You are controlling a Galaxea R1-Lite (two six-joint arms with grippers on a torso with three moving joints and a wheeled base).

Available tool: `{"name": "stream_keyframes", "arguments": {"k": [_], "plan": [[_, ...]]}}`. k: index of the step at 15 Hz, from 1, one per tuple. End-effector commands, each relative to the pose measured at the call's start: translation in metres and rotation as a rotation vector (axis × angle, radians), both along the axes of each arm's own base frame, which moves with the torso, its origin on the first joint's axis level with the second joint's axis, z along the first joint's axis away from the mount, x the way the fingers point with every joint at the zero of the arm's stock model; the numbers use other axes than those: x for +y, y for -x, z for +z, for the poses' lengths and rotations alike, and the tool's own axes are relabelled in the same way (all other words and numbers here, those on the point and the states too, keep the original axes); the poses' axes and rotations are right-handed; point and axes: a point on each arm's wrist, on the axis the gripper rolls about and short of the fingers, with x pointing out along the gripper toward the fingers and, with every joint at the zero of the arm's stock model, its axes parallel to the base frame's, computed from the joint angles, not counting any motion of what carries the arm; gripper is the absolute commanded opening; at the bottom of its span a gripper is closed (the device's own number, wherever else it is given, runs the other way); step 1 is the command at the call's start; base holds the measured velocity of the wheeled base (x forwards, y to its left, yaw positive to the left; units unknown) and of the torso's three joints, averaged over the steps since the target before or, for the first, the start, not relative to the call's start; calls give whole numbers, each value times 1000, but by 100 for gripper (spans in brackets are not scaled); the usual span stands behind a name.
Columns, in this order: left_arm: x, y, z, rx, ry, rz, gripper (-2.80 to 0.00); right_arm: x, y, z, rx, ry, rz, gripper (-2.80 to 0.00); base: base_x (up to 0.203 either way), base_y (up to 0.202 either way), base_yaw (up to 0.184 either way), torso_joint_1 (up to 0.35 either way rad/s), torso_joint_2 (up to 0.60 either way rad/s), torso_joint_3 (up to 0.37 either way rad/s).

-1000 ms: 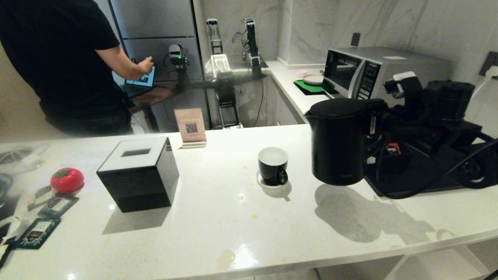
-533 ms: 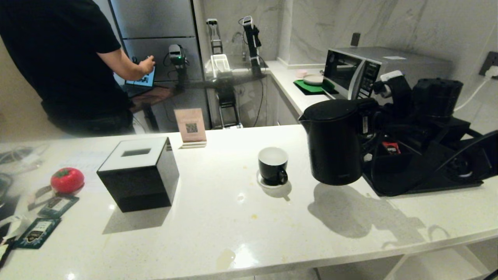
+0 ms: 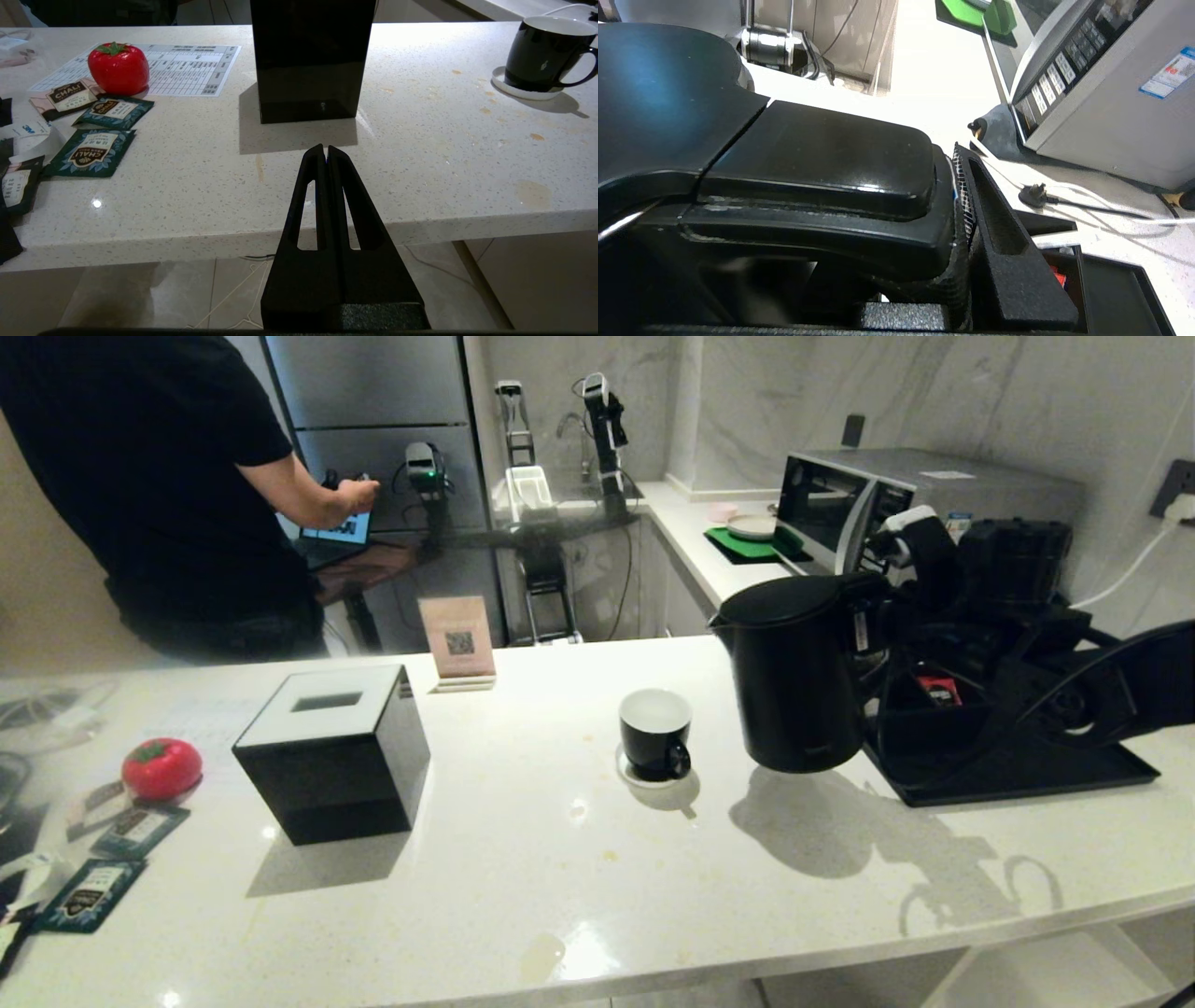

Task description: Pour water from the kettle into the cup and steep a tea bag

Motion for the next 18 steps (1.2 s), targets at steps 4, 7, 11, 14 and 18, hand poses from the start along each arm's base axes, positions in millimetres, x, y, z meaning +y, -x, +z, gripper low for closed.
{"name": "stream_keyframes", "arguments": {"k": [4, 7, 11, 14, 18], "plan": [[0, 0, 0, 1, 1, 0, -280, 2, -10, -7, 18, 35, 1, -280, 0, 0, 0, 0, 0, 0], [0, 0, 0, -1, 1, 0, -280, 3, -13, -5, 20, 39, 1, -280, 0, 0, 0, 0, 0, 0], [0, 0, 0, 1, 1, 1, -280, 3, -17, -1, 13, 80, 4, -280, 0, 0, 0, 0, 0, 0], [0, 0, 0, 0, 1, 1, -280, 4, -18, -1, 14, 113, 7, -280, 0, 0, 0, 0, 0, 0], [0, 0, 0, 1, 1, 0, -280, 5, -20, 0, 8, 152, 9, -280, 0, 0, 0, 0, 0, 0]]}}
